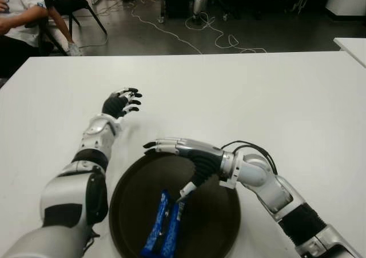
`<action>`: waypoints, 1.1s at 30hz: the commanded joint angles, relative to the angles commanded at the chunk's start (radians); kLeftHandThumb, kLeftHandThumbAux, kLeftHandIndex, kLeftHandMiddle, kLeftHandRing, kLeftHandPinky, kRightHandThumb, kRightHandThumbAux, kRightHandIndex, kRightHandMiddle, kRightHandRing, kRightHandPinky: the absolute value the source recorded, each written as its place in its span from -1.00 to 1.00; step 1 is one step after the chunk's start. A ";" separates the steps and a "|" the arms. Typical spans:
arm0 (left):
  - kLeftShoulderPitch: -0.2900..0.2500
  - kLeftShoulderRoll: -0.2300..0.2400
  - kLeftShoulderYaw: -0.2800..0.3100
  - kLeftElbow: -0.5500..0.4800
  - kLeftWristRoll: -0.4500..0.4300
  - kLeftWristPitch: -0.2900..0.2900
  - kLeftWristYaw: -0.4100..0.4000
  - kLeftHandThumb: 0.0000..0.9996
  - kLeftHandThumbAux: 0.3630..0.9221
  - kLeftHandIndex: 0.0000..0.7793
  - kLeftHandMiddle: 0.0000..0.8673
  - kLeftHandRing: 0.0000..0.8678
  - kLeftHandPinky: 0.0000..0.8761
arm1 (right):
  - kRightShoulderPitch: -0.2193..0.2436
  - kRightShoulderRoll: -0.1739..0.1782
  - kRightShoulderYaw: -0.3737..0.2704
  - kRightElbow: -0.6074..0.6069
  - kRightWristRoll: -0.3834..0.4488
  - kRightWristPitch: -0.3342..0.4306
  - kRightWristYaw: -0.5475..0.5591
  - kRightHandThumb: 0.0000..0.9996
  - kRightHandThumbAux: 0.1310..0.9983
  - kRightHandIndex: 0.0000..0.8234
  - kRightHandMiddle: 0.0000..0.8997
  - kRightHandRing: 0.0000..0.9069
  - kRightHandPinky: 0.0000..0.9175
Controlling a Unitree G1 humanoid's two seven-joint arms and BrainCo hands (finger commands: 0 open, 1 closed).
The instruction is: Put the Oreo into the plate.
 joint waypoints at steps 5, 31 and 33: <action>0.000 0.001 -0.001 0.000 0.001 -0.001 -0.001 0.66 0.12 0.10 0.07 0.19 0.24 | 0.000 0.000 -0.002 -0.004 0.004 0.004 0.004 -1.00 0.24 -1.00 -1.00 -1.00 -1.00; 0.002 0.001 -0.003 0.002 0.001 -0.003 0.002 0.66 0.12 0.10 0.07 0.18 0.21 | -0.263 -0.051 -0.075 0.388 -0.145 0.010 -0.167 -1.00 0.35 -1.00 -1.00 -1.00 -1.00; 0.002 0.001 -0.003 0.002 0.001 -0.003 0.000 0.66 0.12 0.10 0.07 0.18 0.20 | -0.320 -0.049 -0.075 0.502 -0.174 0.017 -0.227 -1.00 0.38 -1.00 -1.00 -1.00 -1.00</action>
